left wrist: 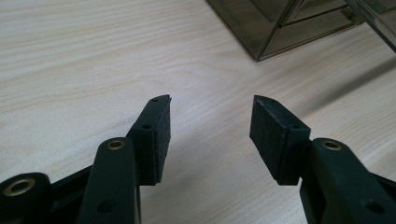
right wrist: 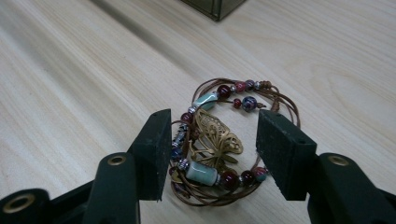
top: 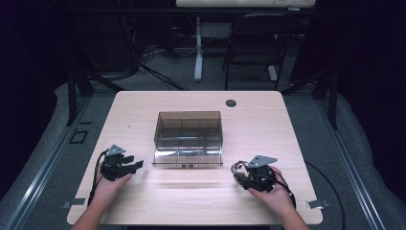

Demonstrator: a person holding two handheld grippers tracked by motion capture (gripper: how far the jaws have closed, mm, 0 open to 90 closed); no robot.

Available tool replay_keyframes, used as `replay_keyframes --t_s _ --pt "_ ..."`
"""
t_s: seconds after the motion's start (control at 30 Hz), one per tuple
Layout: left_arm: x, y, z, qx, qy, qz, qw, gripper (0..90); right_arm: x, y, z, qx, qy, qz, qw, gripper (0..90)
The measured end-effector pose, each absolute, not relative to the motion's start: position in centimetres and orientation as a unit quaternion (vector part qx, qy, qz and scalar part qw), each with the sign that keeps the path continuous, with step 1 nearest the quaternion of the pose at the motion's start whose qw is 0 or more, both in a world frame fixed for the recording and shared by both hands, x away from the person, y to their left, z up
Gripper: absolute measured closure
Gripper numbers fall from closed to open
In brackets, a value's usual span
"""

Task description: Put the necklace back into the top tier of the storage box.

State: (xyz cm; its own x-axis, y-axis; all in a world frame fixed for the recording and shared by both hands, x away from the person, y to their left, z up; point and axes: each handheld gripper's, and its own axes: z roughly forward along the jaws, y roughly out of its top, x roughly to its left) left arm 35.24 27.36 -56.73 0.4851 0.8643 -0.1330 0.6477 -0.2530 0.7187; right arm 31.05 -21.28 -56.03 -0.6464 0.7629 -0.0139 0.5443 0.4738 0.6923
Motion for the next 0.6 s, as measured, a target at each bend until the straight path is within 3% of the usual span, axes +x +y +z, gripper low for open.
replay_keyframes --t_s 0.6 --pt "35.3 27.5 -56.7 0.782 0.483 0.137 0.369 48.3 31.3 -19.9 -57.1 0.363 0.869 0.294 0.164 41.8"
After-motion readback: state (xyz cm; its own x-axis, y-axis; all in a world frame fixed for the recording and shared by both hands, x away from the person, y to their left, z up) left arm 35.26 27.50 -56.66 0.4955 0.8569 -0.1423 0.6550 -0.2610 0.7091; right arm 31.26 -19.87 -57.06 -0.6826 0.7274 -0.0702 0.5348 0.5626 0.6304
